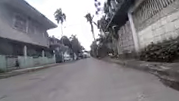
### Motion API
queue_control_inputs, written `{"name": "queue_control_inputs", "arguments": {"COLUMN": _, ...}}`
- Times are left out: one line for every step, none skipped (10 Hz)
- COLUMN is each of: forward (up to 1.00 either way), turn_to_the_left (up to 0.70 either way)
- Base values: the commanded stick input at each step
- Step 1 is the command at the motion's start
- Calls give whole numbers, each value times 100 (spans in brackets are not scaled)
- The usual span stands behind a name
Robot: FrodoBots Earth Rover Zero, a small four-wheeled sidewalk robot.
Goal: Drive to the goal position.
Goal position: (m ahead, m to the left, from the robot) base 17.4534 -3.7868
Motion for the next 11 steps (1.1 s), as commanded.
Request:
{"name": "queue_control_inputs", "arguments": {"forward": 58, "turn_to_the_left": 0}}
{"name": "queue_control_inputs", "arguments": {"forward": 0, "turn_to_the_left": 0}}
{"name": "queue_control_inputs", "arguments": {"forward": 0, "turn_to_the_left": 0}}
{"name": "queue_control_inputs", "arguments": {"forward": 0, "turn_to_the_left": 0}}
{"name": "queue_control_inputs", "arguments": {"forward": 0, "turn_to_the_left": 0}}
{"name": "queue_control_inputs", "arguments": {"forward": 0, "turn_to_the_left": 0}}
{"name": "queue_control_inputs", "arguments": {"forward": 0, "turn_to_the_left": 0}}
{"name": "queue_control_inputs", "arguments": {"forward": 0, "turn_to_the_left": 0}}
{"name": "queue_control_inputs", "arguments": {"forward": 0, "turn_to_the_left": 0}}
{"name": "queue_control_inputs", "arguments": {"forward": 0, "turn_to_the_left": 0}}
{"name": "queue_control_inputs", "arguments": {"forward": 3, "turn_to_the_left": 0}}
